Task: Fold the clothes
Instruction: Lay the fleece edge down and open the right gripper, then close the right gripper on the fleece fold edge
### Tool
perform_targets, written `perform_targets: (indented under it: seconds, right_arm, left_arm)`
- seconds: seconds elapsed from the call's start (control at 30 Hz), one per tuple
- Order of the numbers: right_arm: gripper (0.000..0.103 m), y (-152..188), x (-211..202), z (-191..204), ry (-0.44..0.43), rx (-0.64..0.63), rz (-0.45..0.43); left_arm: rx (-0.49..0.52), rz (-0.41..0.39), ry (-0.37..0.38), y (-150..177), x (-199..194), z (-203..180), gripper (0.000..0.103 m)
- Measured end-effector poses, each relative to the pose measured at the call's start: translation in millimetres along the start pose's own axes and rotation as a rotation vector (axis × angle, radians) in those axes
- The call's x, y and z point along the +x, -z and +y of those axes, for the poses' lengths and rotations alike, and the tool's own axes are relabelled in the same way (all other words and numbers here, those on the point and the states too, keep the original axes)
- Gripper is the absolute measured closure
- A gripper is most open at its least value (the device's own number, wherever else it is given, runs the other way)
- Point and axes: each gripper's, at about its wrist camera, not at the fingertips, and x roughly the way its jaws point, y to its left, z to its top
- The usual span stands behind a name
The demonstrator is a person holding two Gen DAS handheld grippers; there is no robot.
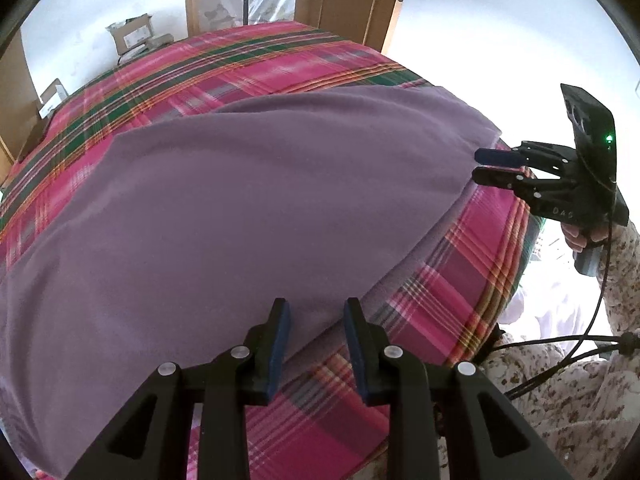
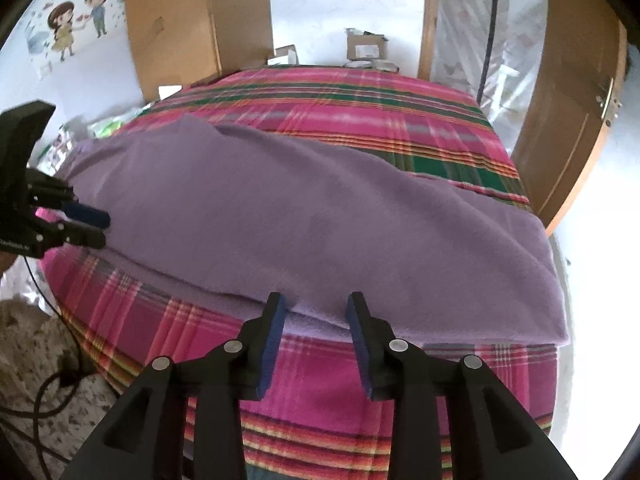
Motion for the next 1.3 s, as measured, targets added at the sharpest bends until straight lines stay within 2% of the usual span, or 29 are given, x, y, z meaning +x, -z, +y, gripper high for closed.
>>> perform_targets:
  seconds: [0.13,0.27,0.33,0.43,0.7,0.73,0.8,1.0,1.3]
  right_arm:
    - [0.068,3,0,2,0.003,0.002,0.001]
    - [0.068,4,1,4,0.008,0.012,-0.006]
    - [0.062,5,0,5,0.004,0.014,-0.008]
    - [0.060,7,-2,6,0.009,0.008,-0.012]
    - [0.059,9,-1,-2,0.045,0.054,-0.024]
    - [0.059,9,-2,-2,0.047,0.055,-0.027]
    - [0.059,9,-3,-2,0.055,0.055,-0.034]
    - [0.059,10,-9,-6,0.076,0.057,-0.056]
    - [0.059,4,-7,7,0.117,-0.025,-0.086]
  left_arm:
    - [0.048,0.006,-0.042,0,2,-8,0.074]
    - [0.030,0.014,-0.078,-3,9,-4,0.074]
    - [0.071,0.016,-0.106,0,9,-10,0.074]
    - [0.121,0.018,-0.140,5,10,-17,0.074]
    - [0.116,0.018,-0.165,4,11,-18,0.074]
    - [0.113,0.012,-0.164,4,10,-18,0.075]
    - [0.099,-0.009,-0.162,3,7,-16,0.097]
    - [-0.011,-0.110,-0.133,-9,-12,3,0.100]
    - [-0.094,-0.183,-0.105,-14,-25,12,0.100]
